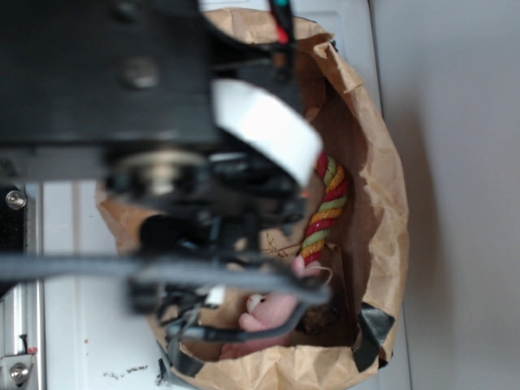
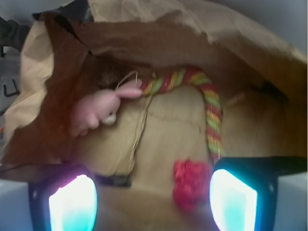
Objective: Grab the multicolored rope.
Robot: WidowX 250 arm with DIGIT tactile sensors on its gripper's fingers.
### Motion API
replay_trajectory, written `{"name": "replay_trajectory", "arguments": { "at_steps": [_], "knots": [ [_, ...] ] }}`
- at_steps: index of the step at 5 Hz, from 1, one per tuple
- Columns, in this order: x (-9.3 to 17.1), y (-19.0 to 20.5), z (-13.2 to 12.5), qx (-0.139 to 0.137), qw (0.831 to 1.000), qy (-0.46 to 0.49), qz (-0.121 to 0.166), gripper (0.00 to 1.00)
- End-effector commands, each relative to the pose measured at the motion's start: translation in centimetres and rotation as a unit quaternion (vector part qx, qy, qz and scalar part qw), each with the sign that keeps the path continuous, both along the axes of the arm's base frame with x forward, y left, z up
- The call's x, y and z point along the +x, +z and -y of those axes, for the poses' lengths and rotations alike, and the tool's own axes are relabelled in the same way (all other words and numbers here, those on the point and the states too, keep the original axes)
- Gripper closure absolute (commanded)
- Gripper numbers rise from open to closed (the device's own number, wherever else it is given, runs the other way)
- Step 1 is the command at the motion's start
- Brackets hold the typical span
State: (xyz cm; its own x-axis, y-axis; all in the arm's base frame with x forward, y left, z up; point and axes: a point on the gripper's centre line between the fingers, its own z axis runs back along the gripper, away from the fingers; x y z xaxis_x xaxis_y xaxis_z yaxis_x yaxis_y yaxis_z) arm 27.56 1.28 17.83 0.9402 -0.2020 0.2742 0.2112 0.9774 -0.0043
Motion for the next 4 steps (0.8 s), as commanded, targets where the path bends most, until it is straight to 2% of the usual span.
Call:
{"name": "replay_trajectory", "arguments": {
  "at_steps": [1,3,4],
  "knots": [
    [2.8,-1.9,-1.1,0.016,0.998,-0.047,0.047,0.00],
    [4.0,-5.4,-1.1,0.039,0.996,-0.070,0.041,0.00],
    [4.4,-6.4,-1.8,0.044,0.994,-0.087,0.039,0.00]
  ]
}}
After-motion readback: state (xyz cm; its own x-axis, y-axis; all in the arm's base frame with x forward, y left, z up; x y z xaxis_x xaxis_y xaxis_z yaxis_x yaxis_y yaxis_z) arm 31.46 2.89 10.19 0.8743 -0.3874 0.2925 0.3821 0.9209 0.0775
